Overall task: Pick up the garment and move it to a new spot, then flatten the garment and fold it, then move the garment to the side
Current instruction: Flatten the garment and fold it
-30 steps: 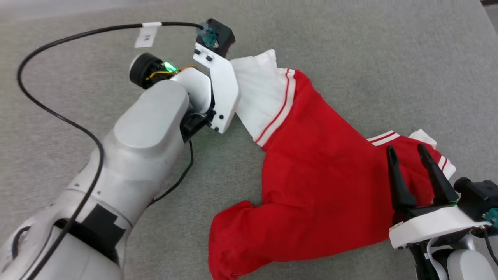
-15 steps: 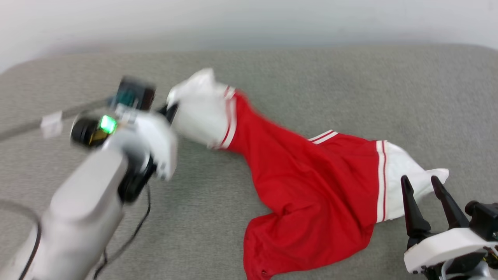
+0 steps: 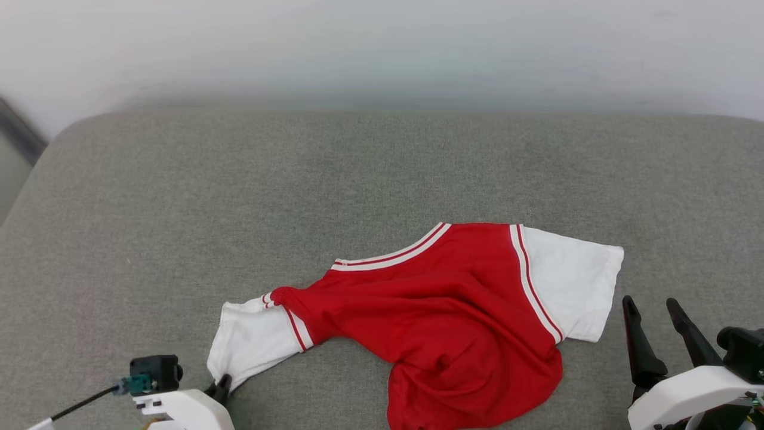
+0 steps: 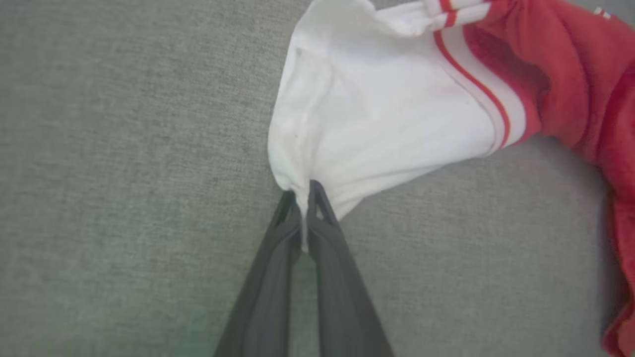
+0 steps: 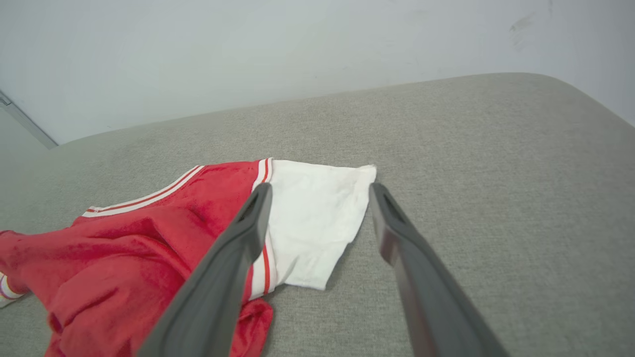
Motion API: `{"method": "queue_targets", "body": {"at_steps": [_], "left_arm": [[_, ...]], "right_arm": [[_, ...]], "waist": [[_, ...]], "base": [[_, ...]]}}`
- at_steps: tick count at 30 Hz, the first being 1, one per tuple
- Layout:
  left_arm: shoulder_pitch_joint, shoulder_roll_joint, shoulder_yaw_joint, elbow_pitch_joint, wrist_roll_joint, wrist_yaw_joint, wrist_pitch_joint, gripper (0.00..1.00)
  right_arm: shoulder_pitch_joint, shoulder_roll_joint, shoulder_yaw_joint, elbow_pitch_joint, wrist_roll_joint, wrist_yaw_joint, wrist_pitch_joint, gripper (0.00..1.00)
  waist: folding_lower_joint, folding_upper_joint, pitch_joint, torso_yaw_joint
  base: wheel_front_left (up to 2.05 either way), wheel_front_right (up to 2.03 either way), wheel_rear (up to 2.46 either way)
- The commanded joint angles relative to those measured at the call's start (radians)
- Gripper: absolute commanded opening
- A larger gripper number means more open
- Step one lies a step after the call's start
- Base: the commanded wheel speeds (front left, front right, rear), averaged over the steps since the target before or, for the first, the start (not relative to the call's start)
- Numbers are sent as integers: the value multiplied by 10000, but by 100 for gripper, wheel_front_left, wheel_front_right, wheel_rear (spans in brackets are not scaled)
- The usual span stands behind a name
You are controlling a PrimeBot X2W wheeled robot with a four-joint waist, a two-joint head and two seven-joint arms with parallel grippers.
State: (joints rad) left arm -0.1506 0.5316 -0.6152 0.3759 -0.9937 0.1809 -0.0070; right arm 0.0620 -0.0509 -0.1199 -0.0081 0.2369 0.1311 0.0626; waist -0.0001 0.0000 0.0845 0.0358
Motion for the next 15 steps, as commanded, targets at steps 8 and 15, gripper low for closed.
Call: {"method": "queue_targets", "body": {"at_steps": [8, 15], "left_arm": [[60, -267, 241, -434, 408, 324, -1336, 100], [-264, -282, 506, -1666, 1449, 968, -2369, 100]], "right_arm": [[332, 12, -113, -180, -182, -7, 326, 100], [414, 13, -51, -450, -341, -7, 574, 100]], "waist": [[1, 0, -757, 6], [1, 0, -995, -68]], "base": [[0, 0, 0], [0, 0, 0]]}}
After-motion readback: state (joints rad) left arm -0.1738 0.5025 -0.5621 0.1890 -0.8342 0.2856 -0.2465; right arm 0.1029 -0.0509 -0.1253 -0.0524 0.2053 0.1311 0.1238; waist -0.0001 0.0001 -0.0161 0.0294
